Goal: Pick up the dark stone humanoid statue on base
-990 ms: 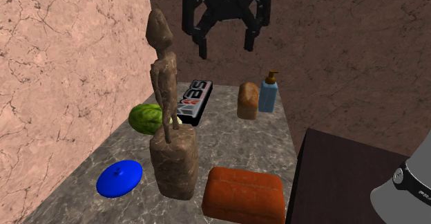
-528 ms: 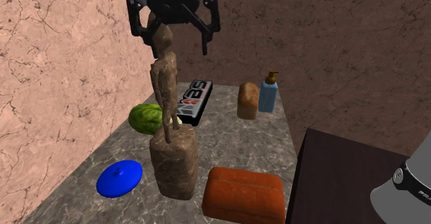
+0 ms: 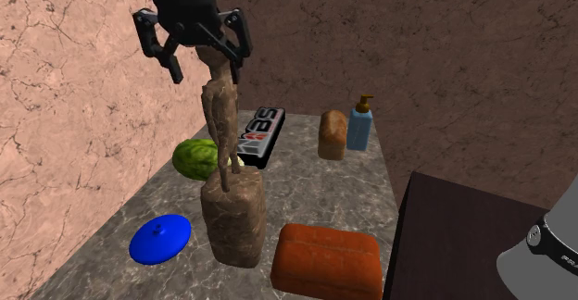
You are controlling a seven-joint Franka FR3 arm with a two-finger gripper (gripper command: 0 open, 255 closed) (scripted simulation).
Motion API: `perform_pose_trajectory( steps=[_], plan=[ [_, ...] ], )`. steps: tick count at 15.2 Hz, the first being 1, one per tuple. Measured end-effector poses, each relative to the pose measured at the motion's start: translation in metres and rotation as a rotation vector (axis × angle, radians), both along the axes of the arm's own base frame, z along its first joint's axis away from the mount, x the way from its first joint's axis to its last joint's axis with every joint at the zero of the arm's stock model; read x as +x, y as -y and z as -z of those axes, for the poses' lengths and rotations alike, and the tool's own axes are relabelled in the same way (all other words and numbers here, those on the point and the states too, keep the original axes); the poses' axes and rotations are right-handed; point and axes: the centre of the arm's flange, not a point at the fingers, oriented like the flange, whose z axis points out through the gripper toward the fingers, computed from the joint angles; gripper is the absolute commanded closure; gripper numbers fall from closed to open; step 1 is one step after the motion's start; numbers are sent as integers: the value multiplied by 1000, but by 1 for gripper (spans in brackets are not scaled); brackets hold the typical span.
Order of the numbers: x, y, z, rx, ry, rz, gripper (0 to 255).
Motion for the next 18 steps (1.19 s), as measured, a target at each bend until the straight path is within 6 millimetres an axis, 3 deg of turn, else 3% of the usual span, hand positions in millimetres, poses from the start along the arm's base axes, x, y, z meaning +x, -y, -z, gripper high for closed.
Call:
perform_pose_trajectory(
  steps=[4, 5, 15, 18],
  plan=[
    [0, 0, 21, -1, 0, 2, 0],
    [0, 0, 23, 0, 0, 2, 255],
    [-1, 0, 24, -1, 1, 3, 255],
    [-1, 1, 16, -1, -2, 3, 255]
  ],
)
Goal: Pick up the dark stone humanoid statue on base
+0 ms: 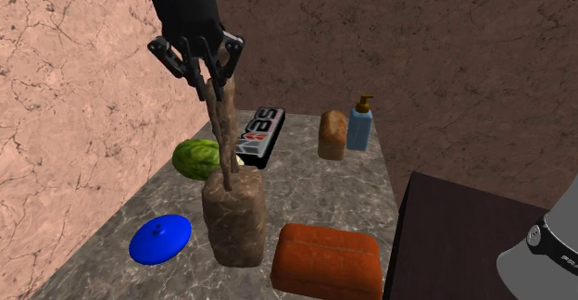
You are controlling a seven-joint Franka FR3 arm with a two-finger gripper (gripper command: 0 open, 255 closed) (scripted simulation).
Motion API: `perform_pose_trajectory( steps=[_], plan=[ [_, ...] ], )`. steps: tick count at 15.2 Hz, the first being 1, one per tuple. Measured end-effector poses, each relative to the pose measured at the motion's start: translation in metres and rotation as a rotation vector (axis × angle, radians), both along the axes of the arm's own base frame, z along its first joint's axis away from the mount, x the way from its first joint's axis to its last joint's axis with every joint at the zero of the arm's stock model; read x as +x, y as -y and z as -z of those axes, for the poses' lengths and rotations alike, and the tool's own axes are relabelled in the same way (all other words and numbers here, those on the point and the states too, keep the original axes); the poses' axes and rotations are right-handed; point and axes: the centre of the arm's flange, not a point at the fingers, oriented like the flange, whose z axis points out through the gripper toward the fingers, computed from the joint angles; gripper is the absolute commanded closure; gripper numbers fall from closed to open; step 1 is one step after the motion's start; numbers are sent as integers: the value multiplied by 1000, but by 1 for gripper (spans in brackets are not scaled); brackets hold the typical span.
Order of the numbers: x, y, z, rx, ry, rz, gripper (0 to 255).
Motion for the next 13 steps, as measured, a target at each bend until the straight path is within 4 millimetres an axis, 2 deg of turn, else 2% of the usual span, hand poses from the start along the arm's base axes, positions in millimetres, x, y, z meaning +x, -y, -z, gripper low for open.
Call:
perform_pose_trajectory(
  steps=[13],
  plan=[
    [2, -1, -67, 0, -1, -1, 255]
  ],
)
